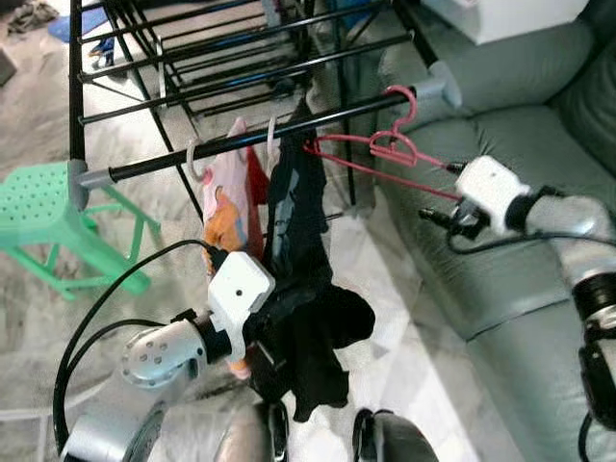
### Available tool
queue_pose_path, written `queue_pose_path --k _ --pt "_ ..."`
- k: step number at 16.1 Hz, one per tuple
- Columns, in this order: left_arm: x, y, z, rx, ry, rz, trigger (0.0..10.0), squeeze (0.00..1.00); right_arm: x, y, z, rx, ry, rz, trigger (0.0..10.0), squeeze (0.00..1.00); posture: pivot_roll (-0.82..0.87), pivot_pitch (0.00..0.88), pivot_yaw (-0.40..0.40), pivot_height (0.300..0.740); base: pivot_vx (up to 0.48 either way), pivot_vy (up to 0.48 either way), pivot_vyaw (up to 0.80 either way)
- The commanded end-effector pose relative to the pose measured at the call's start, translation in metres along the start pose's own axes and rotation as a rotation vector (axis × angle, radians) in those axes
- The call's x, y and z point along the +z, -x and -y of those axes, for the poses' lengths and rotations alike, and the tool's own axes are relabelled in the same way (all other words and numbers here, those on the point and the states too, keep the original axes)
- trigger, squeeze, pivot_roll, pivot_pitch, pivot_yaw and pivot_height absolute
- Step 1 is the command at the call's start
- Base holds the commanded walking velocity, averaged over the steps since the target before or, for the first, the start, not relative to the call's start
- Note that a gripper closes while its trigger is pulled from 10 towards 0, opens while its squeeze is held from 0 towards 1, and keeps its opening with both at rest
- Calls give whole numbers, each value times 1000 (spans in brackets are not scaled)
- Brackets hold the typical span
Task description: Hang hanger
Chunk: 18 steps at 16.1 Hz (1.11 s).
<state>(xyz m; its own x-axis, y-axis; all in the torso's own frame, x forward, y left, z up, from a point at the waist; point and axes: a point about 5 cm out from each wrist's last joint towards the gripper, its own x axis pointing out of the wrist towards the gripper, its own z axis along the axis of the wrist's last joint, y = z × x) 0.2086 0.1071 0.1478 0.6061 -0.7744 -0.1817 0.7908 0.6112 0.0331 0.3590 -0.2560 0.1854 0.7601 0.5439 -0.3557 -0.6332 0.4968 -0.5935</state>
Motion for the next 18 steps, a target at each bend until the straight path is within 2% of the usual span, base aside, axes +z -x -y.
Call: queue_pose_path --k 1,2,4,5,7,9,11,12,14,15,16,18 --pt "6 2 0 -3 -12 11 10000 0 11 10 13 23 10 41 10000 0 129 222 110 740 0 0 0" --pt "6 2 1 -4 -10 8 10000 0 13 16 16 36 23 46 10000 0 124 223 110 740 0 0 0" --pt "6 2 3 -11 -2 4 10000 0 5 24 22 -16 92 -28 10000 0 117 222 113 740 0 0 0" --pt "5 2 5 -16 0 3 10000 0 -2 25 22 -51 80 -51 10000 0 120 225 115 740 0 0 0" --pt "6 2 6 -25 2 -1 10000 0 -14 18 13 -56 32 -99 10000 0 127 228 114 740 0 0 0" --pt "7 5 5 -13 12 -8 10000 0 -21 10 7 -70 36 -161 10000 0 144 232 110 740 0 0 0" --pt "8 8 4 8 35 -9 10000 0 -22 0 7 -167 83 -220 10000 0 167 237 109 740 0 0 0" --pt "7 9 4 6 32 -14 10000 0 -20 -4 7 -192 70 -216 10000 0 170 238 110 740 0 0 0" --pt "7 9 6 -4 24 -20 10000 0 -17 -12 3 -194 85 -220 6118 0 173 237 111 740 0 0 0" --pt "8 8 6 -6 23 -19 10000 0 -13 -16 3 -184 95 -210 2353 0 177 235 112 740 0 0 0" --pt "9 8 6 -5 24 -19 10000 0 -8 -20 3 -174 106 -197 0 0 178 234 112 740 0 0 0" --pt "8 7 5 -1 26 -19 10000 0 3 -24 9 -192 102 -157 0 0 168 231 104 740 0 0 0"
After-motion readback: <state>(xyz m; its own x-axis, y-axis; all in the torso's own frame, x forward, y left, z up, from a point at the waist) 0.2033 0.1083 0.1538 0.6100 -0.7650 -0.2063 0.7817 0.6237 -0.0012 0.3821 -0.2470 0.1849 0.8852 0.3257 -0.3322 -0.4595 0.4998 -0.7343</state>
